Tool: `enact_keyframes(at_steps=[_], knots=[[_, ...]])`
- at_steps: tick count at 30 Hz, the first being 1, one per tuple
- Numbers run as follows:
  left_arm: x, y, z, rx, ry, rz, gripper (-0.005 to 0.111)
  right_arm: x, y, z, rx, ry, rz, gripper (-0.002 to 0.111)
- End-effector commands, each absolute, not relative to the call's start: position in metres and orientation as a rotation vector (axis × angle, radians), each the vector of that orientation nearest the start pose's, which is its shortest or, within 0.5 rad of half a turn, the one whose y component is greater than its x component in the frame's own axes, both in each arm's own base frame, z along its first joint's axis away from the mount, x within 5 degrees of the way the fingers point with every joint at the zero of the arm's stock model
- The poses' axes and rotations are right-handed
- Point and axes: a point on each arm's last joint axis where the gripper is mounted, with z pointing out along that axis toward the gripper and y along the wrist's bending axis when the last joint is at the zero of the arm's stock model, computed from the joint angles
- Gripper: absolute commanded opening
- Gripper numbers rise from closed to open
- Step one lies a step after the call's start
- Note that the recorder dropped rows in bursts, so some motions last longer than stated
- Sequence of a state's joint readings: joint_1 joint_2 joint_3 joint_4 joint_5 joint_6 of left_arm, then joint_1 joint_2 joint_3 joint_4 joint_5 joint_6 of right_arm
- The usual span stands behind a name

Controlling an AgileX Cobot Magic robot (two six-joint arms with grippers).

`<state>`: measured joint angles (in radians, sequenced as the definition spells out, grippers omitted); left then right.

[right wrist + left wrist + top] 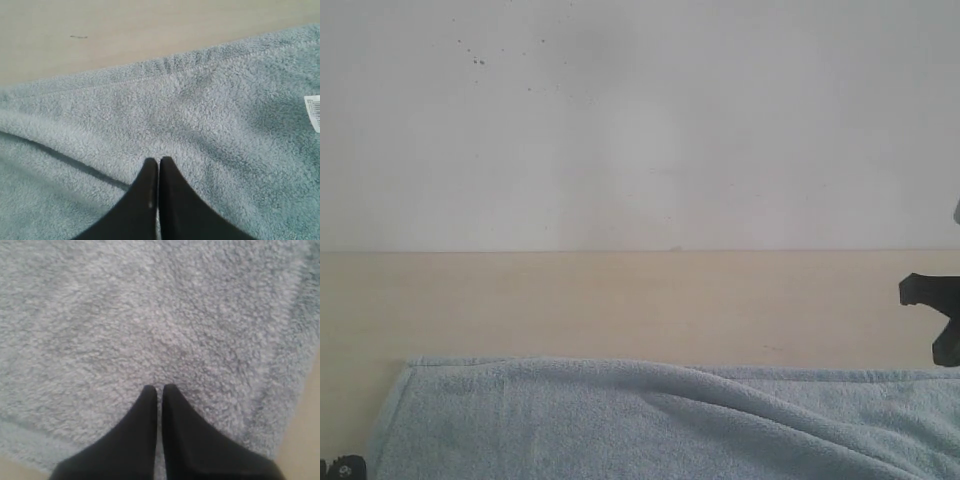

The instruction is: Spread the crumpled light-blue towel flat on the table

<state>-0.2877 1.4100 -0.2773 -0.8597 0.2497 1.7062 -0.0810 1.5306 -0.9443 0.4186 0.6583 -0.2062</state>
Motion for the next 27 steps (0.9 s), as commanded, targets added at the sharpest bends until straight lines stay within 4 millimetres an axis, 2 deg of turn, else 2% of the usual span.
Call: enact_keyframes(at_steps=[1,8,11,16,21,24,26,27], knots=[[0.154,-0.064,0.107,1.631,2.296,-0.139,0.004,0.3,0.003,0.229,0.182,2.644,0.368,0.0],[0.144,-0.066,0.101,1.765,2.308,-0.262,0.004,0.304,0.016,0.23,0.066,2.608,0.345,0.0],[0.134,-0.063,0.1,1.815,2.363,-0.317,0.004,0.306,0.015,0.23,0.073,2.584,0.332,0.0],[0.114,-0.053,0.097,2.006,2.455,-0.389,0.004,0.31,0.013,0.232,0.084,2.54,0.31,0.0],[0.107,-0.046,0.103,1.974,2.595,-0.356,0.004,0.315,0.011,0.235,0.095,2.478,0.276,0.0],[0.118,-0.049,0.114,1.903,2.513,-0.258,0.004,0.319,0.009,0.233,0.108,2.446,0.254,0.0],[0.134,-0.055,0.132,1.723,2.397,-0.148,0.004,0.326,0.008,0.221,0.06,2.465,0.217,0.0],[0.144,-0.056,0.143,1.609,2.309,-0.063,0.004,0.331,0.005,0.207,0.055,2.496,0.198,0.0]])
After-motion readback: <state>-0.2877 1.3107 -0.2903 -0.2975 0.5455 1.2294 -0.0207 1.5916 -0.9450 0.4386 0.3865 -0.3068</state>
